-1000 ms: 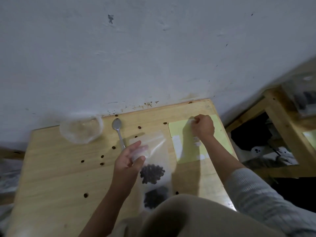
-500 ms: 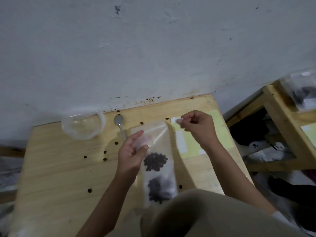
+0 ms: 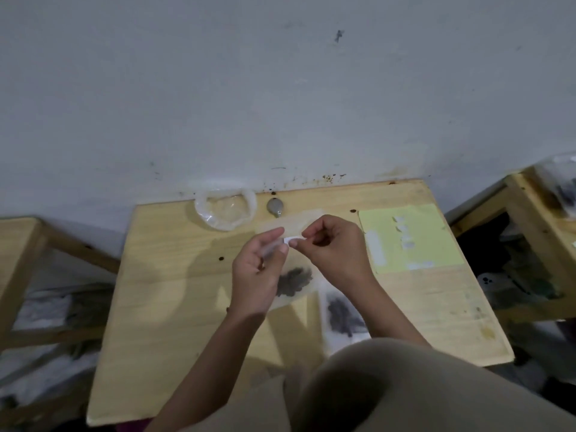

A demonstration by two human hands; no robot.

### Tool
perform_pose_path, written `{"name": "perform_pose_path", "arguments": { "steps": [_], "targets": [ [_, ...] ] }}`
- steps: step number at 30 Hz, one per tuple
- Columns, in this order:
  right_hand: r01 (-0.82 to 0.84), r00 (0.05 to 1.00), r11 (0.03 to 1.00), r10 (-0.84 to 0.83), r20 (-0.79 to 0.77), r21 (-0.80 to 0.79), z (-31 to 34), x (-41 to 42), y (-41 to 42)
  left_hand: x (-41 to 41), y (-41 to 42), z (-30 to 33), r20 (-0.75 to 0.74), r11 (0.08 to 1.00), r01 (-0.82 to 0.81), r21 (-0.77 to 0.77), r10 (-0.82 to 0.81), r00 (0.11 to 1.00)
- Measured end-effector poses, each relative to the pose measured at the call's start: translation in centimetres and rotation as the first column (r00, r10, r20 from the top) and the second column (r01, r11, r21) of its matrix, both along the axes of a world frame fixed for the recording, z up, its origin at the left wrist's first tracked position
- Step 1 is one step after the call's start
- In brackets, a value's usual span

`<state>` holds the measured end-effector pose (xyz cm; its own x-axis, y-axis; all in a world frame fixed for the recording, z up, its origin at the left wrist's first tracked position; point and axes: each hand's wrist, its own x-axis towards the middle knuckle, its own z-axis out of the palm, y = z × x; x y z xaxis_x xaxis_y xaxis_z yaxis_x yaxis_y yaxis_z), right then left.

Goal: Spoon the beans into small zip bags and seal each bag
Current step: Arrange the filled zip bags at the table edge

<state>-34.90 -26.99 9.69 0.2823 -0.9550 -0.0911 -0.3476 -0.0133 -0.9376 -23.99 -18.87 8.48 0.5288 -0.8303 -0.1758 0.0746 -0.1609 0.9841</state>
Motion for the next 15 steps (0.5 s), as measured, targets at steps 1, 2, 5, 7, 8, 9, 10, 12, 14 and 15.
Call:
{"name": "perform_pose_path", "arguments": {
  "steps": [1, 2, 5, 7, 8, 9, 10, 12, 14, 15],
  "targets": [
    [-0.008, 1.0, 1.0, 0.008, -0.015, -0.006, 0.1, 0.8, 0.6, 0.9, 0.7, 0.1, -0.024, 0.999, -0.033, -0.006, 0.033, 0.999],
    [-0.017, 1.0, 1.0, 0.016, -0.027, -0.008, 0.3, 1.7, 1.2, 1.8, 1.3, 0.1, -0.036, 0.998, -0.062, -0.011, 0.061, 0.997],
    [-0.051, 0.999, 0.999, 0.051, -0.014, -0.017, 0.4, 4.3, 3.0, 4.6, 3.3, 0.4, -0.045, 0.993, -0.113, -0.022, 0.112, 0.993],
    [-0.071, 0.997, 0.997, 0.071, 0.023, -0.014, 0.2, 6.1, 4.1, 6.5, 4.4, 0.6, -0.039, 0.991, -0.129, -0.022, 0.129, 0.991],
    [-0.074, 0.996, 0.997, 0.074, 0.041, -0.011, 0.1, 7.0, 4.7, 7.4, 5.0, 0.8, -0.031, 0.99, -0.138, -0.018, 0.137, 0.99],
    [-0.067, 0.996, 0.998, 0.068, 0.056, -0.013, -0.1, 7.8, 5.2, 8.5, 5.6, 0.9, -0.023, 0.989, -0.148, -0.014, 0.147, 0.989],
    [-0.054, 0.996, 0.998, 0.055, 0.069, -0.02, -0.3, 8.8, 5.7, 9.5, 6.2, 1.0, -0.021, 0.987, -0.16, -0.007, 0.16, 0.987],
    [-0.021, 0.997, 0.998, 0.025, 0.075, -0.051, -0.8, 10.5, 6.6, 11.7, 7.2, 1.0, -0.025, 0.982, -0.19, 0.014, 0.19, 0.981],
    [-0.005, 0.998, 0.997, 0.011, 0.069, -0.081, -1.4, 12.4, 7.6, 14.1, 8.1, 0.7, -0.043, 0.977, -0.209, 0.026, 0.21, 0.977],
    [-0.02, 0.997, 0.997, 0.025, 0.07, -0.074, -1.8, 13.0, 8.0, 15.2, 8.3, 0.6, -0.065, 0.976, -0.215, 0.024, 0.216, 0.974]
  ]
}}
